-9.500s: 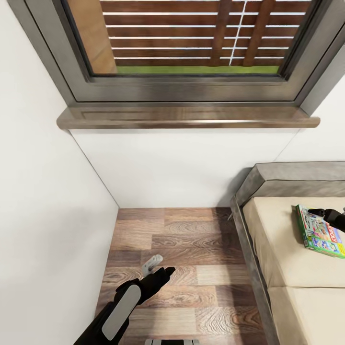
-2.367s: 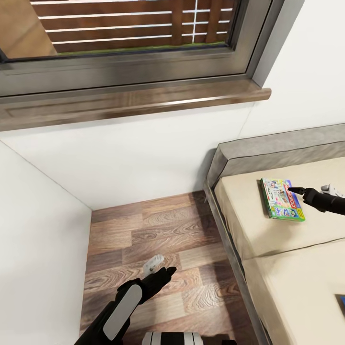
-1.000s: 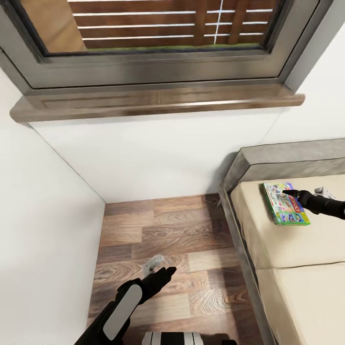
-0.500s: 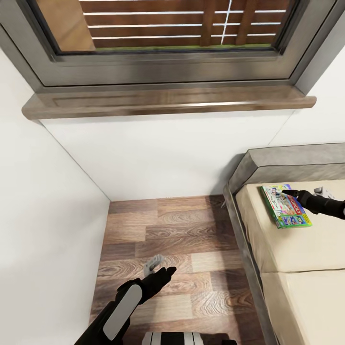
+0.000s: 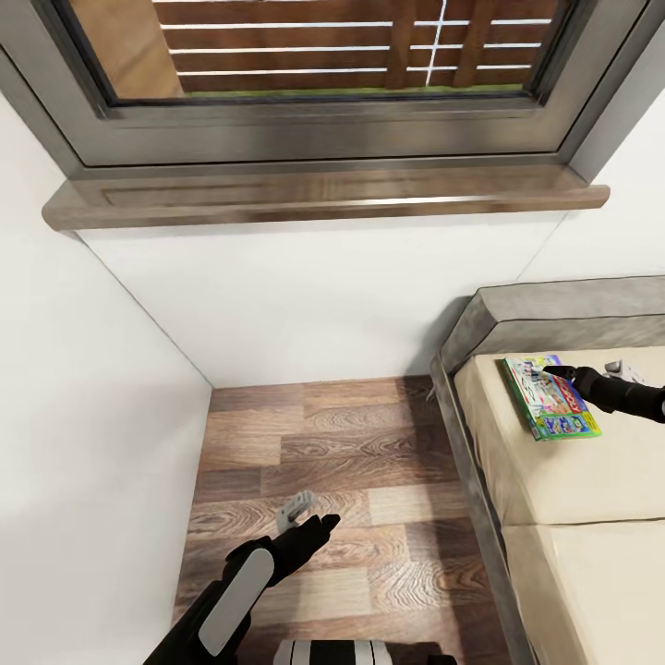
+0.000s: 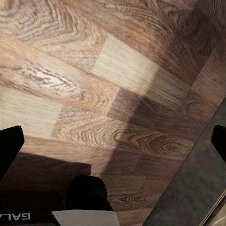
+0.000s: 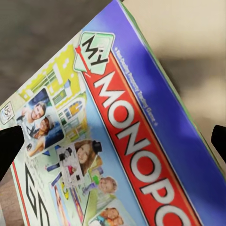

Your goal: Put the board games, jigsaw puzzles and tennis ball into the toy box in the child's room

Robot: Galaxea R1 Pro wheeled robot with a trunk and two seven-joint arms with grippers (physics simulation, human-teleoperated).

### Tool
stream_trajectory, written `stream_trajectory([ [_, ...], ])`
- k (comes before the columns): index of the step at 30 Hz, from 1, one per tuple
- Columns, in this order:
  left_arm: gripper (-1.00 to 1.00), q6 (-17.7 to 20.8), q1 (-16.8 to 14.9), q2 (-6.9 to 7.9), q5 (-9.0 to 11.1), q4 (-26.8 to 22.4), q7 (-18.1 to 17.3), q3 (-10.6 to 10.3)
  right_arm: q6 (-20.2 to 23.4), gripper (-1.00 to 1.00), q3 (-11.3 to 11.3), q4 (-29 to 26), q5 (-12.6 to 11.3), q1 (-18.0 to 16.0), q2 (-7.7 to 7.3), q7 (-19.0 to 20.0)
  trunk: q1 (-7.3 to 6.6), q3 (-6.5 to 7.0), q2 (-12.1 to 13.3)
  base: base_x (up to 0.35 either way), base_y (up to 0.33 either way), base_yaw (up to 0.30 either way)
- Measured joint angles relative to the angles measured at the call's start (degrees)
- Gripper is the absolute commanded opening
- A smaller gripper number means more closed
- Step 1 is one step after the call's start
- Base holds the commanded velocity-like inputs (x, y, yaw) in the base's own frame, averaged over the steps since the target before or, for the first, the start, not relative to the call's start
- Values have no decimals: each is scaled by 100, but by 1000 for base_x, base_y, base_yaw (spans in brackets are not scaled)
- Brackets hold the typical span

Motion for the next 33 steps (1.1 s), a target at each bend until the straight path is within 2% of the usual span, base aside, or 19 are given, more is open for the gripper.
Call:
stream_trajectory([
  [13,100,0,1,7,-49,-9,-3,-14,2,100,-1,1,5,7,3,38,0,0,0,0,0,117],
  [20,100,-1,2,-2,-346,-16,-1,-22,3,100,-1,0,4,87,7,97,0,0,0,0,0,198],
  [33,100,0,7,-2,-490,-18,-6,-23,-24,100,-11,-7,-30,142,1,188,-1,1,0,0,0,57],
])
